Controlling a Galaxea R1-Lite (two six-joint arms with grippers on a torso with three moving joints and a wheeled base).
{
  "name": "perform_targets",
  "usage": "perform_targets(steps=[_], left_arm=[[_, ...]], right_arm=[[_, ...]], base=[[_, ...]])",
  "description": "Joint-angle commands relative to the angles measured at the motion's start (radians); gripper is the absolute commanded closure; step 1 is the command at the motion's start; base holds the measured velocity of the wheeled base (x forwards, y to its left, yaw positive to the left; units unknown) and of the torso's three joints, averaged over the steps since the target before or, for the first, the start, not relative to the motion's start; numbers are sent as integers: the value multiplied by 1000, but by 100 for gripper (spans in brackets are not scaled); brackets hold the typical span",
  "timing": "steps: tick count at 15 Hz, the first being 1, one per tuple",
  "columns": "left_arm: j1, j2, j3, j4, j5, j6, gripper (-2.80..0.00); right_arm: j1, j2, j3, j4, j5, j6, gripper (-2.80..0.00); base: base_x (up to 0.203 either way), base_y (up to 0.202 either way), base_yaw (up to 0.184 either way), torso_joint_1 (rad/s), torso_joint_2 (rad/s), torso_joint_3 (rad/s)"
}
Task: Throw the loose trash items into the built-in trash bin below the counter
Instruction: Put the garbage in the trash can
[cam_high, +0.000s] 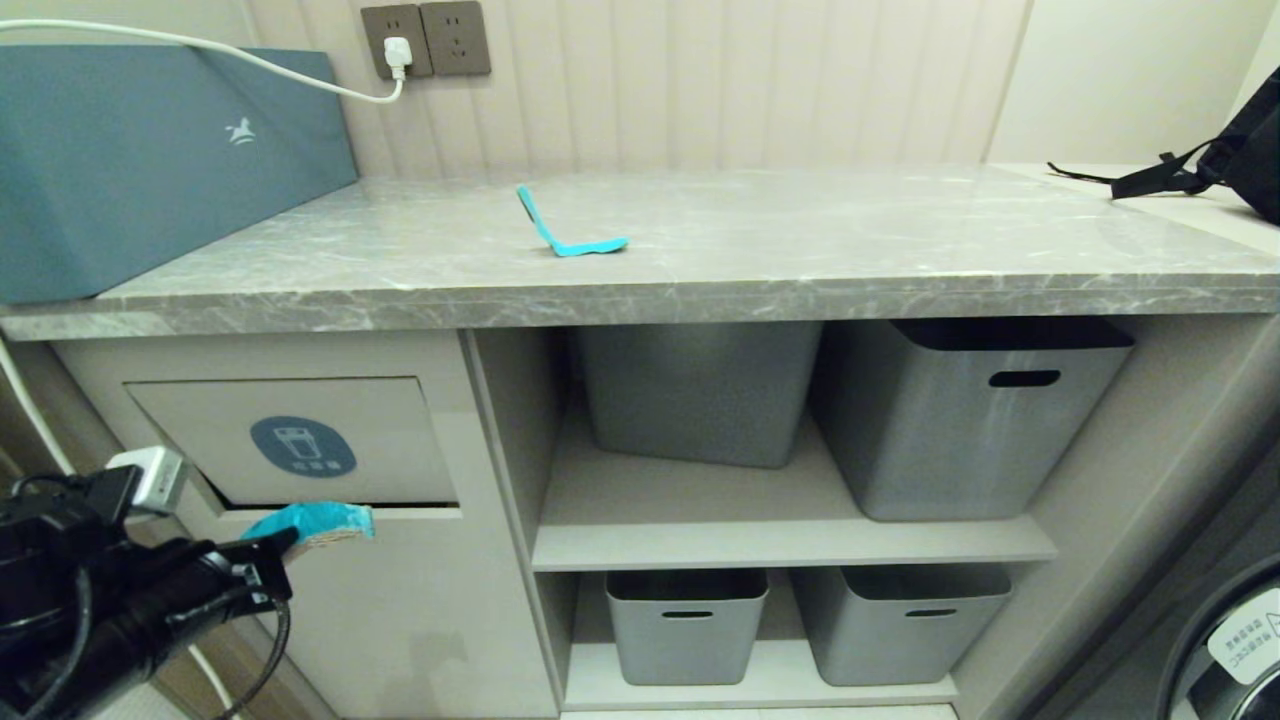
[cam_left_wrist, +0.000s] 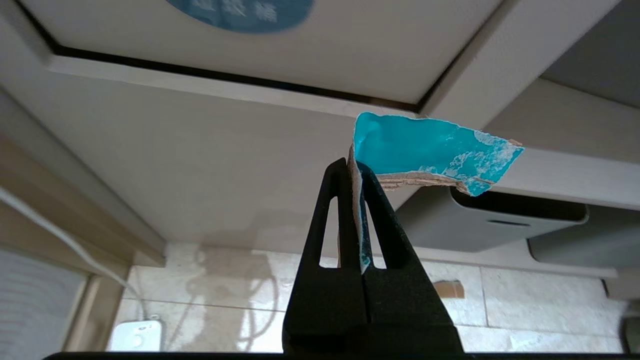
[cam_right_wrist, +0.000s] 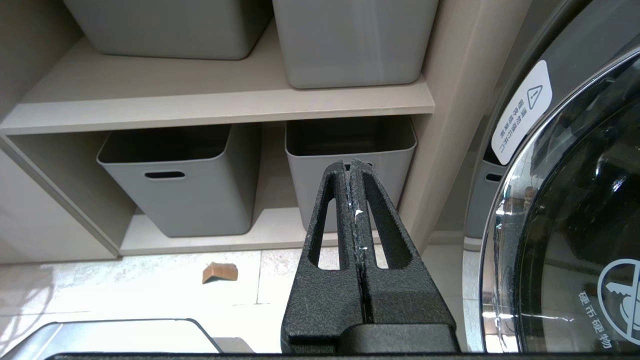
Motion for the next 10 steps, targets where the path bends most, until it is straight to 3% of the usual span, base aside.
perform_targets(steps=[1,5,10], left_arm=[[-2,4,55,9,-37,-1,0],[68,41,60,-10,-66,-37,0],[84,190,64,-226,-66,-38,0]], right_arm=[[0,0,0,1,0,0,0],[0,1,0,1,0,0,0],[0,2,0,1,0,0,0]], base=[[0,0,0,0,0,0],[0,0,0,0,0,0],[0,0,0,0,0,0]])
